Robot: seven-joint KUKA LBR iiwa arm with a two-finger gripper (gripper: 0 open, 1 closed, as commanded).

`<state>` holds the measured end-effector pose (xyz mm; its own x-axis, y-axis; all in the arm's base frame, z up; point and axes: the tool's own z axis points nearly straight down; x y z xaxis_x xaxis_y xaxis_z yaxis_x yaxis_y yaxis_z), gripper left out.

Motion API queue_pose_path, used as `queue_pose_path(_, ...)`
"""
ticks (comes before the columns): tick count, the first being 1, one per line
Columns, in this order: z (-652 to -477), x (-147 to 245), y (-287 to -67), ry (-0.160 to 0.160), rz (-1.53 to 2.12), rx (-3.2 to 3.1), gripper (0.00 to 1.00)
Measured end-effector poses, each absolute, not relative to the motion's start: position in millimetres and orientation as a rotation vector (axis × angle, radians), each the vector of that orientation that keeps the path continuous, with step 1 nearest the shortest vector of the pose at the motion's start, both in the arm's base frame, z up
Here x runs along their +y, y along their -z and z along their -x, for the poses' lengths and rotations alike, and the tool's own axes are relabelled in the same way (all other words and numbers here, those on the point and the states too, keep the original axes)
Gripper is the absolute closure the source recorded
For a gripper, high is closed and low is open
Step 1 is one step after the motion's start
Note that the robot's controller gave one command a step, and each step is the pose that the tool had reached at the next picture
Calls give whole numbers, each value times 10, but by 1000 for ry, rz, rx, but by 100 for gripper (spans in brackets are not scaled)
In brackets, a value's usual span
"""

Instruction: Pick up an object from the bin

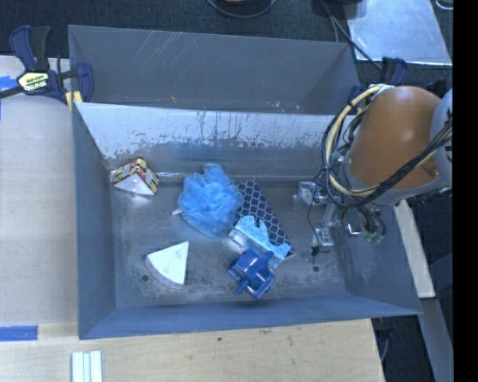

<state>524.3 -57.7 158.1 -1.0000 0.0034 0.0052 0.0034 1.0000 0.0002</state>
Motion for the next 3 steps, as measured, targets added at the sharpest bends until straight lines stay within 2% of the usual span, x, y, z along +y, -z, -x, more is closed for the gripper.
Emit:
queue_pose_path(1,-5262,-575,-1626,-1,2,-3145,0)
queue_pose_path(2,-5424,-106,-770,-2,-138,-3133,0)
queue_pose_path(3,-5727,144,-835,-4,-364,-3127,100)
